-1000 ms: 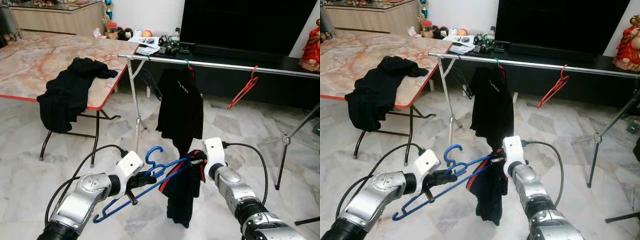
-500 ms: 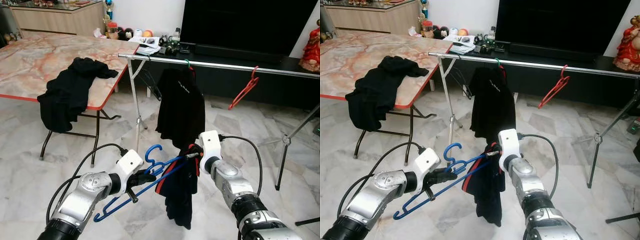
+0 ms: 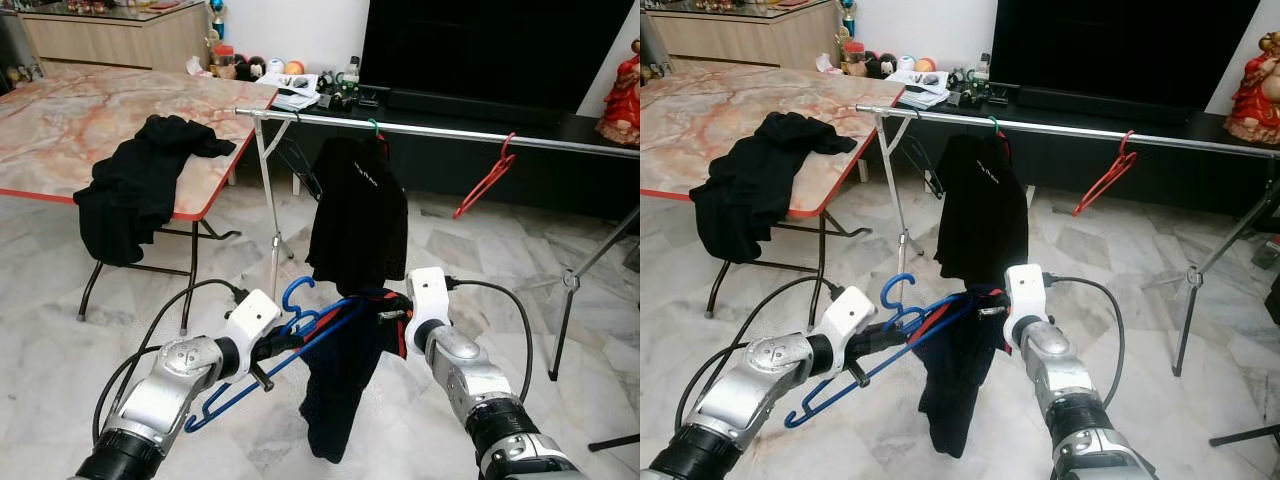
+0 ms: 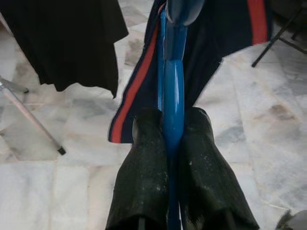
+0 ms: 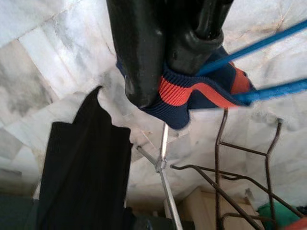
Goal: Hang hanger
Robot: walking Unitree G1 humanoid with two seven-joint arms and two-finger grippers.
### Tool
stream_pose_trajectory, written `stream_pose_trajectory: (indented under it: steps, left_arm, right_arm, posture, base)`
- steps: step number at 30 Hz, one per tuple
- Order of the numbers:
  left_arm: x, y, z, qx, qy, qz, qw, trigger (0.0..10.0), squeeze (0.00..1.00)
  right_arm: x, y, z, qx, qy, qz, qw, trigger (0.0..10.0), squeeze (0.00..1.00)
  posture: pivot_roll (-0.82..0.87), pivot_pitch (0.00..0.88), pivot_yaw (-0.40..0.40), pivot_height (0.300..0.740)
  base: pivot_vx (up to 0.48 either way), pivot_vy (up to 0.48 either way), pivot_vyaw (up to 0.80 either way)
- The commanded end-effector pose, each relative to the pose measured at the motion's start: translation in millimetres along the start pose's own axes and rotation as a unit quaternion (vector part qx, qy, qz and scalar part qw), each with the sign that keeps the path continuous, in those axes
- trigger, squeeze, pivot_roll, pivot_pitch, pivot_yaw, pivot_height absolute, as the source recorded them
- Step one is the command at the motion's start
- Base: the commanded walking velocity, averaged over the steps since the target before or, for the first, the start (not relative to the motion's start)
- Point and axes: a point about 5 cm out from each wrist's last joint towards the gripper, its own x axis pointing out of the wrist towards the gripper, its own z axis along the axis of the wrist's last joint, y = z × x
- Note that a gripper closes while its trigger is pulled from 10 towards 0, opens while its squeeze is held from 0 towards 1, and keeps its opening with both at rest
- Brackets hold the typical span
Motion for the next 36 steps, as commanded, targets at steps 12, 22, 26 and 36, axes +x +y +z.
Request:
stream_pose_trajectory:
  steps: [12,22,26,36]
  left_arm:
    - [-5.6,-1.5,3,-0.007,-0.017,-0.027,0.999,10.0,0.0]
    - [-7.0,-11.3,0,-0.035,-0.02,-0.06,0.997,10.0,0.0]
    - [-6.0,-12.3,0,-0.036,-0.021,-0.061,0.997,10.0,0.0]
    - [-9.9,-12.5,-3,-0.037,-0.017,-0.066,0.997,10.0,0.0]
  right_arm:
    - [-0.7,20.2,26,-0.012,-0.047,0.058,0.997,10.0,0.0]
    - [-17.8,46.2,44,-0.056,-0.105,0.177,0.977,10.0,0.0]
    - [-30.1,55.8,51,-0.081,-0.128,0.235,0.96,10.0,0.0]
    - [-23.7,9.4,38,-0.152,-0.066,0.111,0.98,10.0,0.0]
  posture:
    - [0.12,0.0,-0.091,0.74]
    - [0.11,0.004,-0.09,0.74]
    - [0.11,0.006,-0.091,0.74]
    - [0.11,0.009,-0.09,0.74]
  base:
    - [0.0,0.0,0.0]
    - [0.0,0.0,0.0]
    - [0.0,0.0,0.0]
    - [0.0,0.0,0.0]
